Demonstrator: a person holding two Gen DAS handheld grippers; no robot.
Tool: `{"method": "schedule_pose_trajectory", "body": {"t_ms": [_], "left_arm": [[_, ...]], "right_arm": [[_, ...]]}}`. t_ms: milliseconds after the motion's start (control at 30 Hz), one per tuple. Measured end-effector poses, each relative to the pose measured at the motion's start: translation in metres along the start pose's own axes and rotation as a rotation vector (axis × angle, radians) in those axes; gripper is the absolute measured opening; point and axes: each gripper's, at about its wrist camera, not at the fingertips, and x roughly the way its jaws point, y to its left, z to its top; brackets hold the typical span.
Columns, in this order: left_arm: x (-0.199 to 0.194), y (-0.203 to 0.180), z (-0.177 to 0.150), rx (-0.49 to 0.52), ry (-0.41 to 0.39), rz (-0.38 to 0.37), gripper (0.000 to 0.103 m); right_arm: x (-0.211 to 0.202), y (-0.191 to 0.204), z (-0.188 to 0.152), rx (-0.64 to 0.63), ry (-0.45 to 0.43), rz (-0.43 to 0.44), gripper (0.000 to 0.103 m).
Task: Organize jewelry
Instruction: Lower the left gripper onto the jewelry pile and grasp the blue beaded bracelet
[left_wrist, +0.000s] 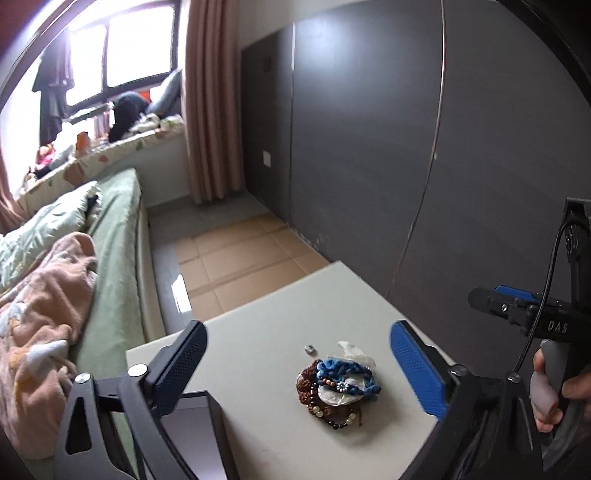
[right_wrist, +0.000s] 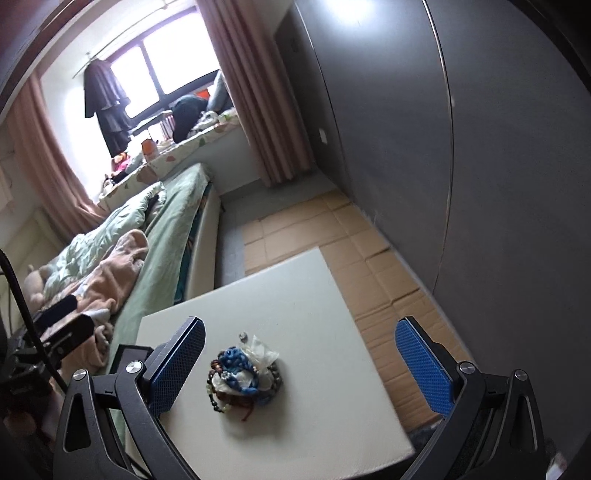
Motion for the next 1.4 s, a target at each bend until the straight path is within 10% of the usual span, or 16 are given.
{"method": "schedule_pose_trajectory", "body": {"t_ms": [267,700,800,867,1400], "left_arm": [[0.072,0.001,-0.011,-0.026,0.242,-0.119,0.053],[0.131,0.016,-0.045,-0.164,0.449,-0.254,0.041],[0.137,0.014,-0.045,-0.159,0.445,-0.247,0.041],[0.142,0.013,-0.048,-0.143,0.45,-0.227,0.015],[0.088,0.019,-0.034,-0.165,0.311,-0.266,0.012]], "right_arm": [[0.039,-0.029,-0.019,0.142,0.11,0.015,0.092],[0.081,-0.033,-0.037,0.211,0.253,0.066,0.084],[0.09,-0.03,-0.037,0.241,0.275,0.094,0.082],[0.096,-0.025,-0.04,0.254,0.296,0.11,0.082],[0.147,0.011,-0.055,0.311,0.428,0.188,0.06]]}}
